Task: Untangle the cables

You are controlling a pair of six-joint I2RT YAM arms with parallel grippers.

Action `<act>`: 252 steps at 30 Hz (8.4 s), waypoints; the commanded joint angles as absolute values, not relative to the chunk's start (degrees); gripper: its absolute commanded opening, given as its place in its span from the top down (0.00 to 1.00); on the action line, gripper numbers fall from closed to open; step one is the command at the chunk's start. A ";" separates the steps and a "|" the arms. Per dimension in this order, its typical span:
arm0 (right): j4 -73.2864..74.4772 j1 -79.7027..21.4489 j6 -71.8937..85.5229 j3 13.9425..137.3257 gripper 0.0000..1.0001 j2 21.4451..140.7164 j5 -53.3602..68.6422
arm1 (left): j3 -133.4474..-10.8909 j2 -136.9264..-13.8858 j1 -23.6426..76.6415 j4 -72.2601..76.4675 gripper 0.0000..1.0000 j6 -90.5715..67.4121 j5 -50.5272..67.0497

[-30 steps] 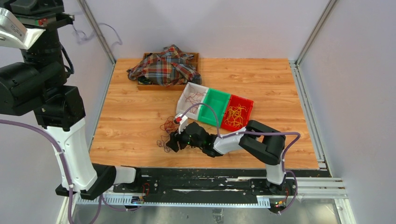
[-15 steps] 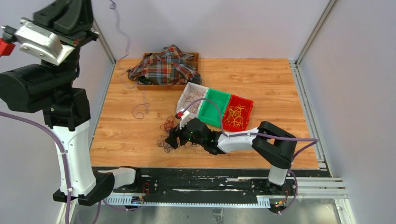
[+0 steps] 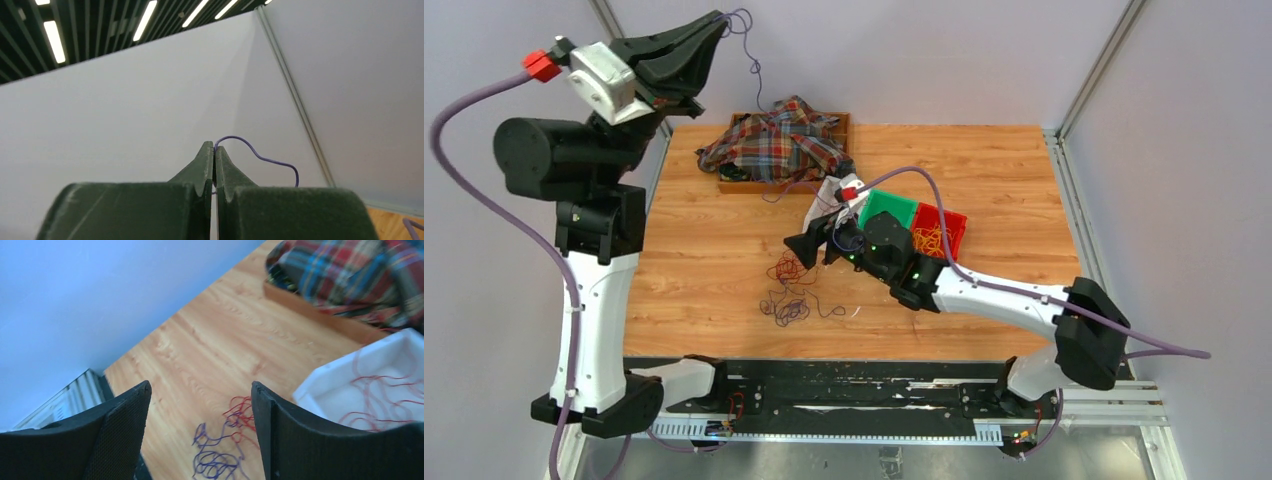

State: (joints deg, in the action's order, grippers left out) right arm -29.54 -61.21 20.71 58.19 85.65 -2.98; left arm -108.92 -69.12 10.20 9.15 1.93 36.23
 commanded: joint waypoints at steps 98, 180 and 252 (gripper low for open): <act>-4.87 -38.82 18.96 30.39 0.14 37.83 -37.67 | -95.13 -87.44 40.73 -5.44 1.00 18.12 7.56; -0.75 -31.59 24.60 30.52 0.16 37.32 -31.74 | -106.32 -114.99 33.80 -42.04 0.49 34.54 7.31; -1.89 -31.61 26.72 29.69 0.23 39.44 -29.17 | -101.02 -117.54 17.40 -30.95 0.47 5.07 19.20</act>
